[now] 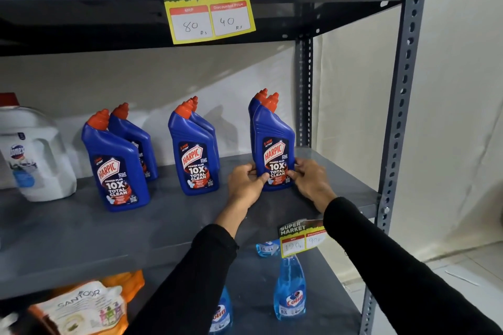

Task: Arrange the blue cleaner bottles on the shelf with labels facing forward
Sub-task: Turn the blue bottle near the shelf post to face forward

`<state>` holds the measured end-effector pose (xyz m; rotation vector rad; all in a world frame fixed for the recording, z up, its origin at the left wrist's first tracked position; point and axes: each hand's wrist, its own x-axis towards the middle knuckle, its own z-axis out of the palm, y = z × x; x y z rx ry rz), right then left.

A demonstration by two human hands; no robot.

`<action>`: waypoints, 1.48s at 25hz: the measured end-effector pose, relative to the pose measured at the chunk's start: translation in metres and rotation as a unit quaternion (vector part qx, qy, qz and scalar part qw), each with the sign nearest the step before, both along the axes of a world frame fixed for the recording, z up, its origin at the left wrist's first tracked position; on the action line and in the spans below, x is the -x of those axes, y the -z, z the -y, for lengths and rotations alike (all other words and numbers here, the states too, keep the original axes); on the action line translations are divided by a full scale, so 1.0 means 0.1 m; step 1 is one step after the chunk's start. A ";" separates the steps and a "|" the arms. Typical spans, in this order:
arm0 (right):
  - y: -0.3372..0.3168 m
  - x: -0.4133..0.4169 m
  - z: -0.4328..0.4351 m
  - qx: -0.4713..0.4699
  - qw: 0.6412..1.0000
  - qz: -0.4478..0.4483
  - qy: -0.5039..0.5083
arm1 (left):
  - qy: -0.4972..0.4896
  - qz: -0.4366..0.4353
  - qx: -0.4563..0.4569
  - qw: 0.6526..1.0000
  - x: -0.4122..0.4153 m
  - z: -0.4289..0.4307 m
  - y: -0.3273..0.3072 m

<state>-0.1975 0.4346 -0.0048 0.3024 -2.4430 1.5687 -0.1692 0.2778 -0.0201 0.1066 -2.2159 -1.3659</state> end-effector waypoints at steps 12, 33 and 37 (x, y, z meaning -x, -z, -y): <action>0.04 -0.40 -0.27 -0.004 1.000 -0.015 -0.006 | 0.026 -0.003 -0.001 1.000 -0.30 -0.16 0.03; -0.35 -0.93 0.51 0.082 0.922 -0.371 -0.079 | -0.046 -0.305 0.036 0.951 -0.88 0.54 -0.31; -0.26 -0.85 1.07 0.085 0.980 -0.098 -0.150 | -0.139 -0.211 0.021 0.967 -0.98 1.00 -0.22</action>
